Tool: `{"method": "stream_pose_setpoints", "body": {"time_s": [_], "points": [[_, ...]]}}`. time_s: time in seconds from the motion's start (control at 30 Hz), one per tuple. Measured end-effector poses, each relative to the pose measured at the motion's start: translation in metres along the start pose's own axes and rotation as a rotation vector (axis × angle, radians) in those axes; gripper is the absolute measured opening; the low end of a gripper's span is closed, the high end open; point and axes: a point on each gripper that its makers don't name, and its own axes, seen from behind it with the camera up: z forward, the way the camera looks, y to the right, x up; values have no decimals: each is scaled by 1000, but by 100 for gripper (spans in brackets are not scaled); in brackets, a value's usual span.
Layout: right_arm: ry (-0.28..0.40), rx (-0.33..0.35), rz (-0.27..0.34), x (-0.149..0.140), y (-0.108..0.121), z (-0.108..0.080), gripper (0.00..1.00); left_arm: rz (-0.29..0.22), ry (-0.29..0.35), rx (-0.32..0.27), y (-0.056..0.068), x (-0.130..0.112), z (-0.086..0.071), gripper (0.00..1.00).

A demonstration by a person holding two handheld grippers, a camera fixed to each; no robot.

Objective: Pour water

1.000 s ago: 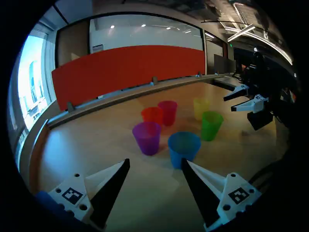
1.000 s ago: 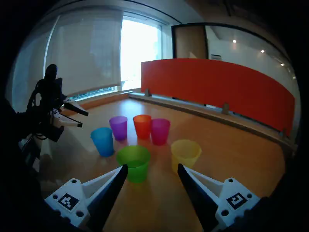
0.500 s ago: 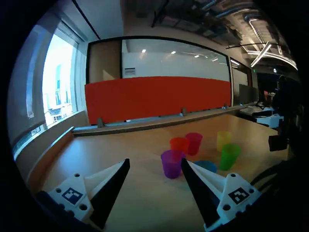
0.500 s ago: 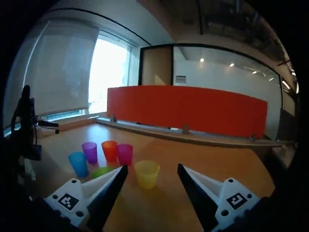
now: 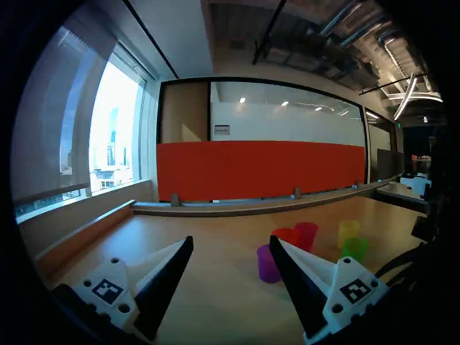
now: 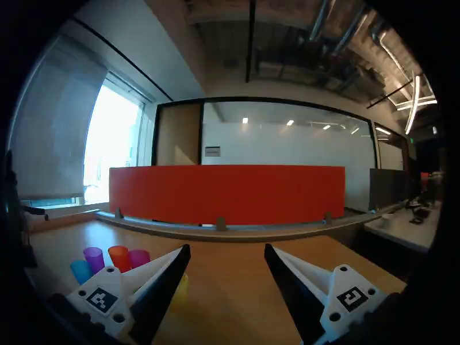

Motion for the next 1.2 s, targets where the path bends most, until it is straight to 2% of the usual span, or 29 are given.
{"method": "stream_pose_setpoints", "body": {"time_s": [0.17,0.37,0.77,1.2], "points": [[21,-52,47,1,15,-4,99,-9,29,41,-6,5,-4,98],[7,-75,79,-12,22,-3,99,-22,46,52,-6,5,-5,98],[-23,-97,75,-17,33,-10,99,21,72,122,-6,-4,-3,98],[-36,-140,23,-5,40,-18,99,20,99,115,8,-12,5,98]]}}
